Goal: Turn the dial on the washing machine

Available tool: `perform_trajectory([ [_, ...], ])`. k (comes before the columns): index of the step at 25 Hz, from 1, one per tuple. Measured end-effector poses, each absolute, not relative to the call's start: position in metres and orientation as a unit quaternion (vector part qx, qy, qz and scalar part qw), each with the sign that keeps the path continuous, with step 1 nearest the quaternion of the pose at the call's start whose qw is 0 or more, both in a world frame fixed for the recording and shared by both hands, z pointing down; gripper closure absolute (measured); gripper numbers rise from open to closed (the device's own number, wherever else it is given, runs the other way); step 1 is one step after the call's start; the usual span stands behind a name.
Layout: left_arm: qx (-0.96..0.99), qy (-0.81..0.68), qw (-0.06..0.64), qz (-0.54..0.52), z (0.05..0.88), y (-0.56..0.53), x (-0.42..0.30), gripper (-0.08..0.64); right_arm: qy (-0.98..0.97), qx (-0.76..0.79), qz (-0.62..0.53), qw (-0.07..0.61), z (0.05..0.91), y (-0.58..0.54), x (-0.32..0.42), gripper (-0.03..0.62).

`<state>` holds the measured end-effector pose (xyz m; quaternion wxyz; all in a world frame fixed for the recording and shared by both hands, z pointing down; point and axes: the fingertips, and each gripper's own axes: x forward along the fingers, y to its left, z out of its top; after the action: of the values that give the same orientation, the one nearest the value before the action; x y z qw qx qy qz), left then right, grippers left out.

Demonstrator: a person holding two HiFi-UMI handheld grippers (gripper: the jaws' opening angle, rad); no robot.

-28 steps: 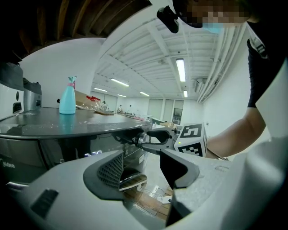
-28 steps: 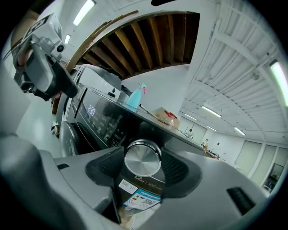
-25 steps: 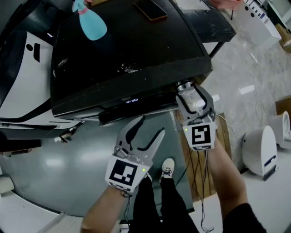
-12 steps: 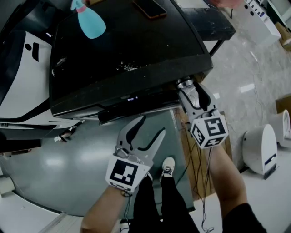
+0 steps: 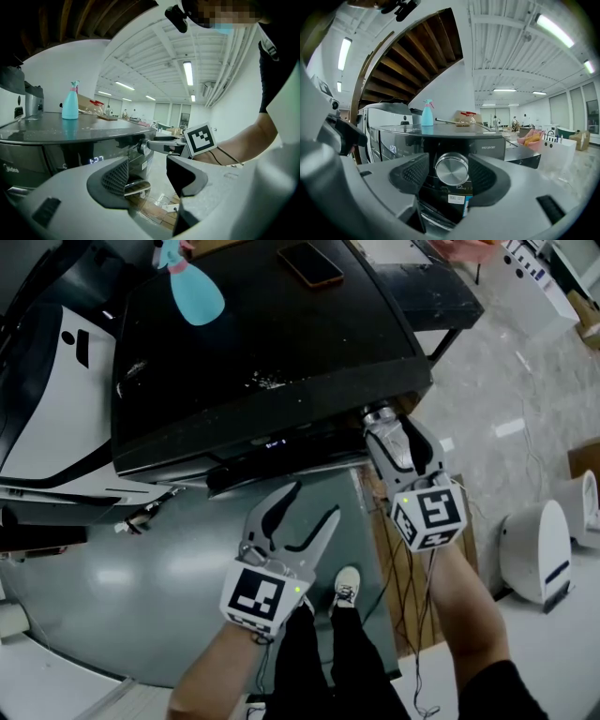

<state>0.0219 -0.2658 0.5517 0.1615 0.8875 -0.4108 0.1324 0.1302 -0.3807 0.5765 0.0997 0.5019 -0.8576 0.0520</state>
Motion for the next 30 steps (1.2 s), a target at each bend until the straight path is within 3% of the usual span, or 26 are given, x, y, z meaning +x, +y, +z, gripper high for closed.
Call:
perform_trajectory([
  [7, 0.884, -0.422, 0.157, 0.125, 0.516, -0.251, 0.027, 0.327, -0.868, 0.487, 0.057, 0.076, 0.529, -0.352, 0.13, 0.409],
  [11, 0.882, -0.429, 0.15, 0.122, 0.489, -0.237, 0.03, 0.327, -0.878, 0.472, 0.053, 0.061, 0.494, -0.327, 0.125, 0.579],
  [12, 0.881, -0.432, 0.148, 0.121, 0.481, -0.234, 0.03, 0.328, -0.881, 0.468, 0.051, 0.056, 0.485, -0.322, 0.123, 0.592],
  [21, 0.861, -0.479, 0.132, 0.112, 0.424, -0.195, 0.0, 0.353, -0.906, 0.419, 0.041, 0.037, 0.424, -0.274, 0.098, 0.595],
  [24, 0.856, -0.486, 0.136, 0.113, 0.413, -0.178, -0.014, 0.421, -0.91, 0.412, 0.042, 0.034, 0.411, -0.258, 0.086, 0.595],
  [27, 0.854, -0.494, 0.126, 0.107, 0.404, -0.164, -0.032, 0.533, -0.911, 0.409, 0.044, 0.029, 0.401, -0.242, 0.075, 0.595],
  [30, 0.856, -0.493, 0.115, 0.1, 0.391, -0.149, -0.05, 0.555, -0.91, 0.409, 0.063, 0.013, 0.393, -0.221, 0.06, 0.595],
])
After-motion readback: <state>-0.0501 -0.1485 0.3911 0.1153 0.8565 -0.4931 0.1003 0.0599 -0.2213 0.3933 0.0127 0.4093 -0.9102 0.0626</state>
